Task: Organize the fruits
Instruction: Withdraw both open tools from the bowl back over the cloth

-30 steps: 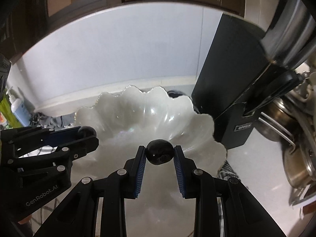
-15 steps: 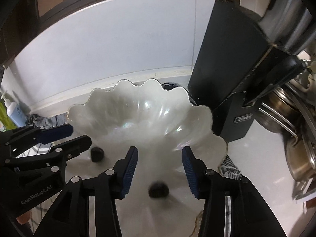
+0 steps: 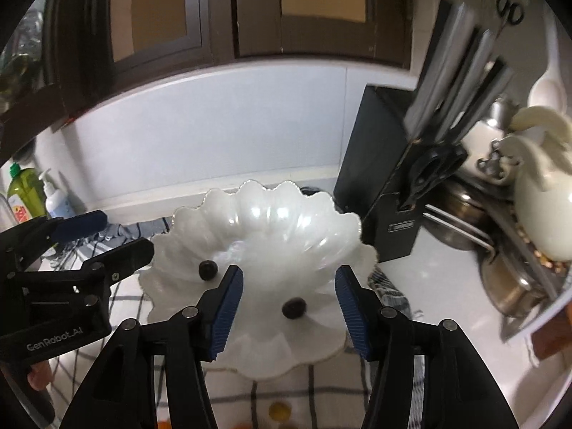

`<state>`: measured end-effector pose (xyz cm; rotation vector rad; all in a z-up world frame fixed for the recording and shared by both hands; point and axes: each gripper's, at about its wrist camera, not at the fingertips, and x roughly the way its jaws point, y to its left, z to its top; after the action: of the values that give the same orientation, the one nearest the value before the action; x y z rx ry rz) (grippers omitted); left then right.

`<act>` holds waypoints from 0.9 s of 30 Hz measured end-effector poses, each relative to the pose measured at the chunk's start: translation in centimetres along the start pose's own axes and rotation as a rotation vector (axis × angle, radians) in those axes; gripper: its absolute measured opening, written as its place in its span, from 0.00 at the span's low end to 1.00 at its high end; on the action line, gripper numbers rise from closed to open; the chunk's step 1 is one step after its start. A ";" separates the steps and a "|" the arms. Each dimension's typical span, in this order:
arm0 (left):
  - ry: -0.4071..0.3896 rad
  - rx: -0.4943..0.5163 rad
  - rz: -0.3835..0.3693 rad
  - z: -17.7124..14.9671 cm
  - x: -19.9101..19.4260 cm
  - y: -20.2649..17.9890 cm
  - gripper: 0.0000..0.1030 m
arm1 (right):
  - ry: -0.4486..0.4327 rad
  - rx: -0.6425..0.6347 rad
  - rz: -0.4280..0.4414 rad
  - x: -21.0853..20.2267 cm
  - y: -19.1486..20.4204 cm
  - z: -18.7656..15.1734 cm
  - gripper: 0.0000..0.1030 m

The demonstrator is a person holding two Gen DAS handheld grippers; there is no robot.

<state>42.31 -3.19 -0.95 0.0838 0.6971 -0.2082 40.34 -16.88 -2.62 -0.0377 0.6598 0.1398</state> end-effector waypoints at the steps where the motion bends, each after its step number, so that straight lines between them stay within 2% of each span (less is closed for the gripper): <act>1: -0.008 -0.003 -0.004 -0.3 -0.8 0.0 0.69 | -0.015 -0.004 -0.003 -0.7 0.1 -0.2 0.54; 4: -0.034 -0.013 -0.010 -0.9 -2.9 0.1 0.69 | -0.054 -0.011 -0.017 -3.3 0.4 -0.7 0.58; 14: -0.108 -0.010 -0.024 -3.8 -8.9 -0.4 0.72 | -0.163 -0.018 -0.039 -9.7 1.5 -2.9 0.58; 17: -0.133 0.006 -0.022 -4.8 -10.6 -0.9 0.73 | -0.179 -0.010 -0.035 -10.9 1.5 -3.7 0.59; 19: -0.148 0.013 -0.018 -5.5 -11.5 -1.2 0.74 | -0.188 -0.003 -0.037 -11.9 1.6 -4.5 0.64; 27: -0.178 0.025 0.000 -8.5 -14.0 -2.2 0.74 | -0.183 0.030 -0.063 -14.1 1.3 -7.8 0.64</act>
<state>26.07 -1.84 1.56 0.0879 0.5178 -0.2211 24.43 -17.82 -0.13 -0.0168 0.4769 0.0720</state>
